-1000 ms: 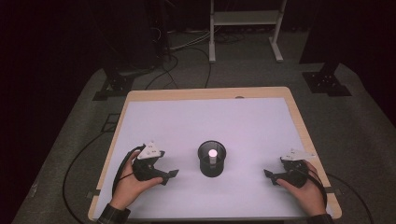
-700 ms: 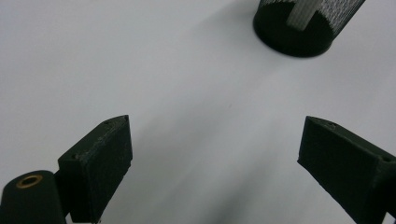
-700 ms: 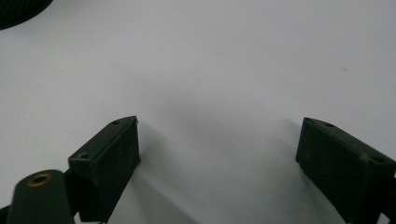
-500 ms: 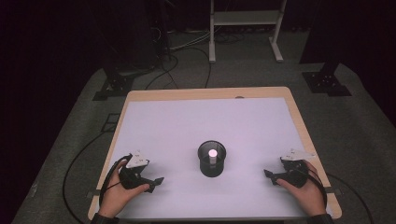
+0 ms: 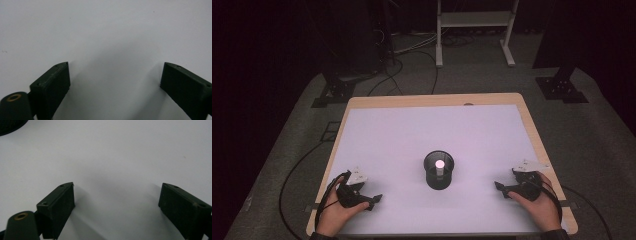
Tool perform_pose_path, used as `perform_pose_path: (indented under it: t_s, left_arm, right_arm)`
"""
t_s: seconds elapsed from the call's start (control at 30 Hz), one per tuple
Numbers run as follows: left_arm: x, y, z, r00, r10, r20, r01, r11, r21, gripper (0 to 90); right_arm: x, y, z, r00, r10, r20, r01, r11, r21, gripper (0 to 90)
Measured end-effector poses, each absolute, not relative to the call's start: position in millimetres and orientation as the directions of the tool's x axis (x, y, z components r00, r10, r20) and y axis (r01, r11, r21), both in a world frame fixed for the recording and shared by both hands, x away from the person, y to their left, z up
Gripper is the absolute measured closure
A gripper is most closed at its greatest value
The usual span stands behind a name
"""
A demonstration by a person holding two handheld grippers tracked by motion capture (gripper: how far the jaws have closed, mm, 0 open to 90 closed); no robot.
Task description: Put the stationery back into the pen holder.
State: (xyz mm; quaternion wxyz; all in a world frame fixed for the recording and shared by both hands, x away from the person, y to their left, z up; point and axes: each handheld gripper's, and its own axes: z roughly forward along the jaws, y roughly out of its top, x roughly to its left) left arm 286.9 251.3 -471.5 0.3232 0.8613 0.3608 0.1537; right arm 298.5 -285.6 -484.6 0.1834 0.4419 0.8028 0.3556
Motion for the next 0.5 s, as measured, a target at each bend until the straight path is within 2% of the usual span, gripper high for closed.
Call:
perform_pose_path:
  t_s: [0.27,0.5]
  left_arm:
    - [282.5,256.1,-478.6,0.676,0.736,0.022,0.505,-0.486,0.714,4.7]
    - [283.0,256.0,-479.1,0.672,0.740,0.022,0.509,-0.483,0.713,3.2]
  right_arm:
    - [298.5,-285.6,-484.6,-0.542,0.840,0.020,0.579,0.356,0.733,12.2]
    - [298.5,-285.6,-484.6,-0.542,0.840,0.020,0.579,0.356,0.733,12.2]
